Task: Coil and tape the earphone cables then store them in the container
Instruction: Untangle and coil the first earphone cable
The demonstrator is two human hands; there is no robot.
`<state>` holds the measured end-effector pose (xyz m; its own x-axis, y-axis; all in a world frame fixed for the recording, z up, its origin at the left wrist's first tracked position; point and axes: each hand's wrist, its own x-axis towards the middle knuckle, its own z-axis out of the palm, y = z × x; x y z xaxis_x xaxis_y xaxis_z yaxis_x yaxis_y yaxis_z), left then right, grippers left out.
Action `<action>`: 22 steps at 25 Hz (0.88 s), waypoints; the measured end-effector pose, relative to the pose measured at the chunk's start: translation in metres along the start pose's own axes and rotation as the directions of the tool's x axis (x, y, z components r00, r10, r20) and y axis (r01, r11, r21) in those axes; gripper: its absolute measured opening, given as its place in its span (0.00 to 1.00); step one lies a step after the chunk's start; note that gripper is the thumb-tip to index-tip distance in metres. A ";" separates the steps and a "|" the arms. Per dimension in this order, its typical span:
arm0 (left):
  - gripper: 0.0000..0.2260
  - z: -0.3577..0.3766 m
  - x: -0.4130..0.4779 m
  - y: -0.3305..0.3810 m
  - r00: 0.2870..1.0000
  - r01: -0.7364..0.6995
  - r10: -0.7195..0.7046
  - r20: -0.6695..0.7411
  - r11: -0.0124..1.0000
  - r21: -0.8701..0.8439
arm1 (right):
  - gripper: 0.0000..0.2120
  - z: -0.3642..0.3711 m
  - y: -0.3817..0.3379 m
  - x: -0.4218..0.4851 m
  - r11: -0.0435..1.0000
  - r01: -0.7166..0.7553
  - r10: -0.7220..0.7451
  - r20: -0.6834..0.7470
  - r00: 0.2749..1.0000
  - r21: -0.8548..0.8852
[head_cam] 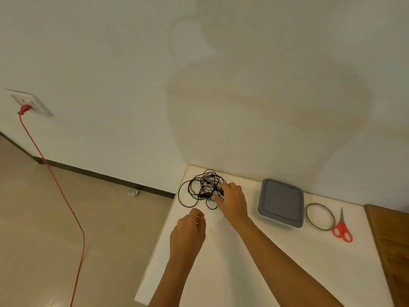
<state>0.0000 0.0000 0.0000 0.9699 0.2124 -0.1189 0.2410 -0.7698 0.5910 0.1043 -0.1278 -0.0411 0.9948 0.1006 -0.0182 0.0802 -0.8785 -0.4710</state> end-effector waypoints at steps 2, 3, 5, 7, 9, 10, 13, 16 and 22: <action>0.08 -0.003 -0.004 0.000 0.999 0.032 -0.032 -0.004 0.999 -0.019 | 0.11 -0.006 -0.003 0.000 0.998 -0.064 0.064 -0.038 0.997 0.008; 0.08 -0.005 -0.006 0.000 0.999 0.034 -0.034 -0.005 0.999 -0.029 | 0.09 -0.011 -0.005 -0.001 0.997 -0.067 0.070 -0.053 0.996 0.049; 0.08 -0.013 -0.007 0.008 0.999 0.046 -0.047 -0.005 0.995 -0.083 | 0.08 -0.032 -0.013 -0.006 0.979 -0.055 0.072 -0.081 0.994 0.197; 0.11 -0.027 -0.003 0.025 0.998 0.033 -0.041 -0.041 0.985 -0.170 | 0.08 -0.067 -0.021 -0.014 0.883 -0.045 0.095 -0.085 0.992 0.467; 0.17 -0.042 -0.001 0.049 0.997 -0.039 0.018 -0.080 0.962 -0.271 | 0.08 -0.105 -0.028 -0.022 0.751 -0.062 0.083 0.000 0.997 0.658; 0.20 -0.048 0.001 0.060 0.994 -0.083 0.057 -0.093 0.948 -0.308 | 0.08 -0.120 -0.032 -0.026 0.711 -0.069 0.048 0.049 0.998 0.700; 0.21 -0.065 0.002 0.088 0.984 -0.176 0.158 -0.080 0.923 -0.342 | 0.07 -0.166 -0.046 -0.046 0.631 -0.085 -0.062 0.160 0.985 0.771; 0.09 -0.074 -0.003 0.101 0.984 -0.177 0.171 -0.047 0.936 -0.306 | 0.05 -0.203 -0.058 -0.063 0.552 -0.119 -0.062 0.183 0.981 0.826; 0.04 -0.086 -0.021 0.104 0.981 -0.191 0.191 -0.027 0.945 -0.265 | 0.02 -0.252 -0.083 -0.095 0.497 -0.016 -0.029 0.035 0.999 0.868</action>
<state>0.0016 -0.0329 0.1330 0.9968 0.0776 0.0173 0.0336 -0.6087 0.7927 0.0193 -0.1819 0.2226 0.9892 0.1420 -0.0353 -0.0310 -0.0326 -0.9990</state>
